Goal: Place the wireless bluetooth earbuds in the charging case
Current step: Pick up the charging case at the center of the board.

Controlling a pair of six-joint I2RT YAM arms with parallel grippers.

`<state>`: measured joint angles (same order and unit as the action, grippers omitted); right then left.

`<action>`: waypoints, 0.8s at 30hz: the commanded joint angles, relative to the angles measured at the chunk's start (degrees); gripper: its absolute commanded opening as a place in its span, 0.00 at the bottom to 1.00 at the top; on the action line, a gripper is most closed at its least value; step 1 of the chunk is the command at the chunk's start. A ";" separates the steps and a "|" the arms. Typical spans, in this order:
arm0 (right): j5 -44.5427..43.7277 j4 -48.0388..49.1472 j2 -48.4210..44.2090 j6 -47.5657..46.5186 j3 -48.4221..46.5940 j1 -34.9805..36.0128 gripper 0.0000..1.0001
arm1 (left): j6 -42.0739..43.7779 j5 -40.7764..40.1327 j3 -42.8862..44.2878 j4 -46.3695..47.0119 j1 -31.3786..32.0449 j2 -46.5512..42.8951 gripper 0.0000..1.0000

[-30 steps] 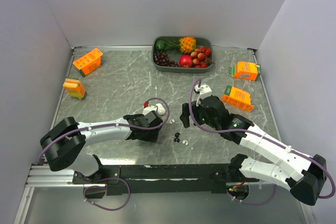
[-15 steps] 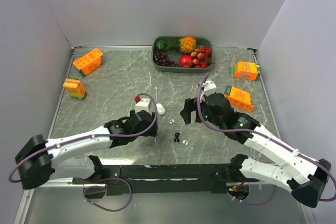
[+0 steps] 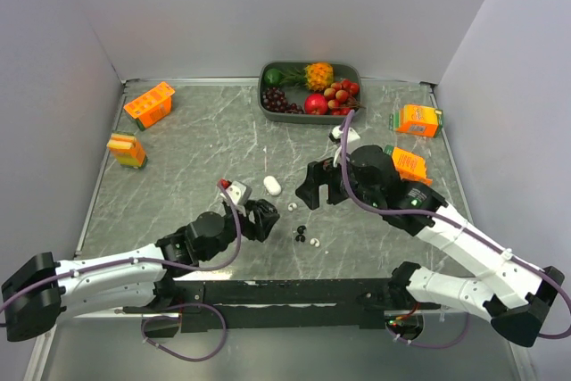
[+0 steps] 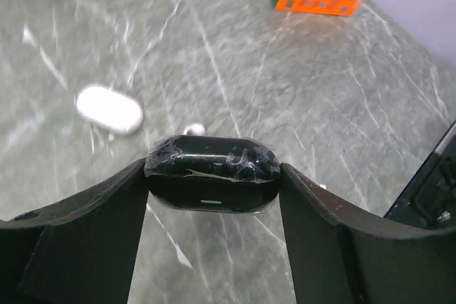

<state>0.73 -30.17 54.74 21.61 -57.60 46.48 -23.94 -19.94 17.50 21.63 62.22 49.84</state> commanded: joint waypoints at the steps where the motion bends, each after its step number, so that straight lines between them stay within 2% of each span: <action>1: 5.85 -2.52 1.77 -1.12 -5.05 -0.69 0.99 | 15.14 5.52 -0.53 14.67 1.33 -0.98 0.01; 8: 12.71 -3.58 6.07 -3.41 -5.41 -0.86 0.99 | 27.27 7.02 0.87 12.48 2.12 -0.54 0.01; 17: 16.49 -1.82 9.94 -3.85 -6.91 -0.78 0.99 | 32.55 6.68 2.98 6.15 4.49 -1.68 0.01; 24: 19.57 -0.15 13.28 -3.50 -8.14 -0.77 0.99 | 33.26 5.62 2.37 6.58 5.99 -2.21 0.01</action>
<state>17.56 -32.91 67.00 18.52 -62.78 45.78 7.64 -13.61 17.91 26.96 67.61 48.84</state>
